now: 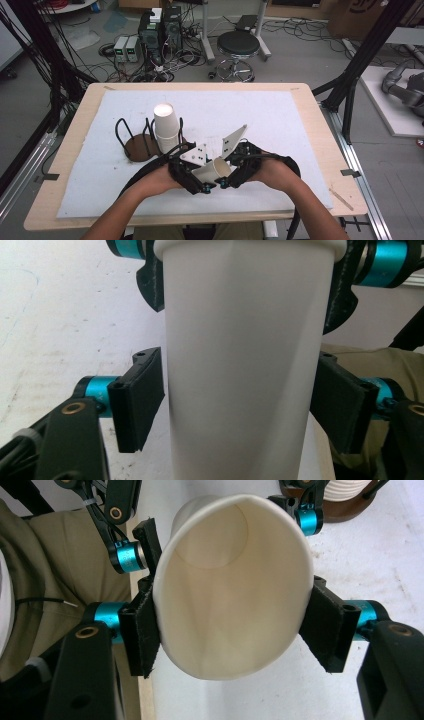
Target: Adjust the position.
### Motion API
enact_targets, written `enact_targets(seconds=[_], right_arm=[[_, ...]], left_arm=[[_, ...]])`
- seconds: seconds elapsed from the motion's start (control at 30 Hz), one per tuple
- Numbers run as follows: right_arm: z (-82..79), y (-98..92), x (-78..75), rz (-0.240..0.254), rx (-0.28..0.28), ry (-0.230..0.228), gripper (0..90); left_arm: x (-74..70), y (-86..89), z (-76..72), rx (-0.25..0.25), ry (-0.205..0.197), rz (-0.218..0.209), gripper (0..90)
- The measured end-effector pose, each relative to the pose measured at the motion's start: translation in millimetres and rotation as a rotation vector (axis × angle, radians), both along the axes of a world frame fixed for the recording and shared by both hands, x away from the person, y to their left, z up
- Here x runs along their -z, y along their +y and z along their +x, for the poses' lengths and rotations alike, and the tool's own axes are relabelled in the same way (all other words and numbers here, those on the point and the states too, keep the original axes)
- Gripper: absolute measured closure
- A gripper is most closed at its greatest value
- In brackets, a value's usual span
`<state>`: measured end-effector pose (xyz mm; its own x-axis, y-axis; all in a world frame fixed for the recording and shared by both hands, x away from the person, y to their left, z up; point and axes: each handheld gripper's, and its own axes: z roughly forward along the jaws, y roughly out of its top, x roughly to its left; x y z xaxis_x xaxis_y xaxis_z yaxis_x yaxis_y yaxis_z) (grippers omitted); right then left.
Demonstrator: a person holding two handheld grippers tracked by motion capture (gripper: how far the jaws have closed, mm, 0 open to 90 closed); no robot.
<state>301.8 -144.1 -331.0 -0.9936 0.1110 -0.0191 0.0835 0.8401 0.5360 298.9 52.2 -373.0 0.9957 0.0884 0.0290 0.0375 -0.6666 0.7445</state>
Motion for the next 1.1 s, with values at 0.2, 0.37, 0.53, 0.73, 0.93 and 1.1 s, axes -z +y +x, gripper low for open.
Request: enact_targets(seconds=[0.2, 0.37, 0.53, 0.73, 0.93, 1.1], right_arm=[[-0.1, 3.2, 2.8, -0.034, 0.001, 0.006, 33.2], [-0.3, 5.0, 4.4, -0.049, 0.000, 0.012, 33.4], [-0.5, 6.1, 5.6, -0.058, 0.000, 0.015, 33.4], [-0.3, 7.0, 6.6, -0.071, -0.004, 0.032, 33.6], [2.1, 1.4, 6.0, -0.009, 0.017, 0.031, 24.9], [3.9, -10.2, 0.9, 0.110, 0.083, 0.034, 21.0]], left_arm=[[2.2, -3.2, 0.1, -0.001, 0.022, 0.017, 29.9], [4.2, -5.3, -0.2, 0.011, 0.038, 0.029, 34.9], [5.6, -5.8, 0.3, 0.013, 0.046, 0.036, 35.4], [9.5, -6.2, 0.1, 0.018, 0.063, 0.026, 36.0], [13.5, -1.2, 1.6, -0.002, 0.064, -0.032, 36.1], [18.0, 4.8, 3.9, -0.032, 0.080, -0.083, 36.1]])
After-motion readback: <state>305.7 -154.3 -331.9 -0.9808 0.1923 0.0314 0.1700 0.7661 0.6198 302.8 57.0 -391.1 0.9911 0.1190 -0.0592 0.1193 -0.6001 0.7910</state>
